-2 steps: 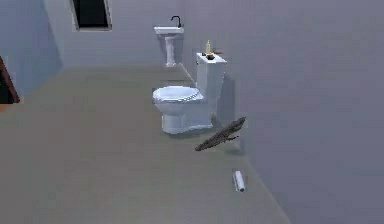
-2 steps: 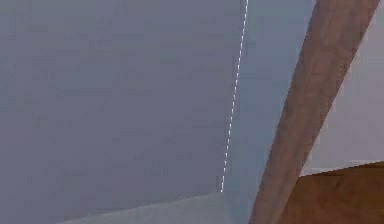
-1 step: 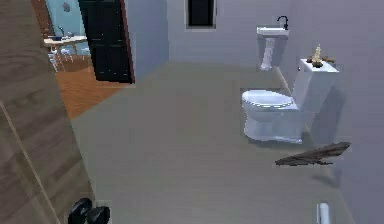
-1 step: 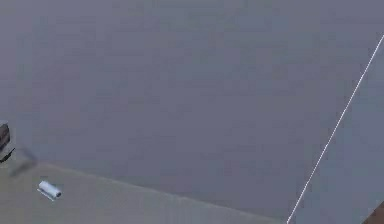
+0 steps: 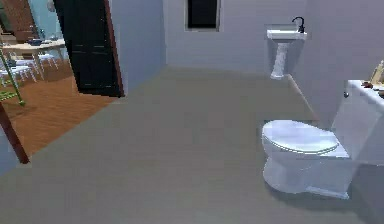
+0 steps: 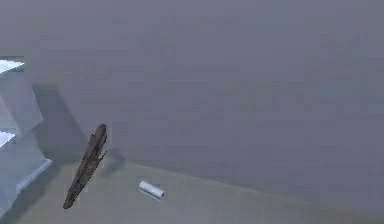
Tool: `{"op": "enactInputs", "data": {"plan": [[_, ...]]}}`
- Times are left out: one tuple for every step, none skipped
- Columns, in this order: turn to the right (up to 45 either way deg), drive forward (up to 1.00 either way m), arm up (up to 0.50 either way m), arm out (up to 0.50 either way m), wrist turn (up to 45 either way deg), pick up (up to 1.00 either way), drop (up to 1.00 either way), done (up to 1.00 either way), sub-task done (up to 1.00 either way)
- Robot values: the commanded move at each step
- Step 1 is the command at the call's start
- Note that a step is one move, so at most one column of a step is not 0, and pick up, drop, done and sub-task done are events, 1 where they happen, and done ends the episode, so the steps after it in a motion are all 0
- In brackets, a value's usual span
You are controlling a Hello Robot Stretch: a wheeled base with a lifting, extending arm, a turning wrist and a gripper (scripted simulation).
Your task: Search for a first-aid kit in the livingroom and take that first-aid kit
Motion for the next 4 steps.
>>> {"op": "enactInputs", "data": {"plan": [[-36.0, 0.0, 0.0, 0.0, 0.0, 0.0, 0.0, 0.0, 0.0], [0.0, 1.0, 0.0, 0.0, 0.0, 0.0, 0.0, 0.0, 0.0], [0.0, 1.0, 0.0, 0.0, 0.0, 0.0, 0.0, 0.0, 0.0], [-6.0, 0.0, 0.0, 0.0, 0.0, 0.0, 0.0, 0.0, 0.0]]}}
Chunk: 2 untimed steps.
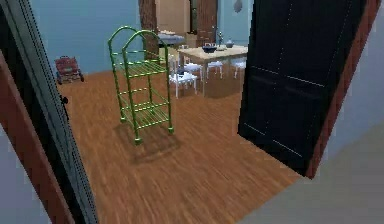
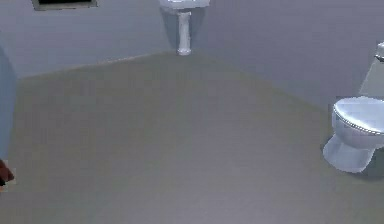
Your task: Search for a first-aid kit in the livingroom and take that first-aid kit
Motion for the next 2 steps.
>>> {"op": "enactInputs", "data": {"plan": [[0.0, 0.55, 0.0, 0.0, 0.0, 0.0, 0.0, 0.0, 0.0], [3.0, 0.0, 0.0, 0.0, 0.0, 0.0, 0.0, 0.0, 0.0]]}}
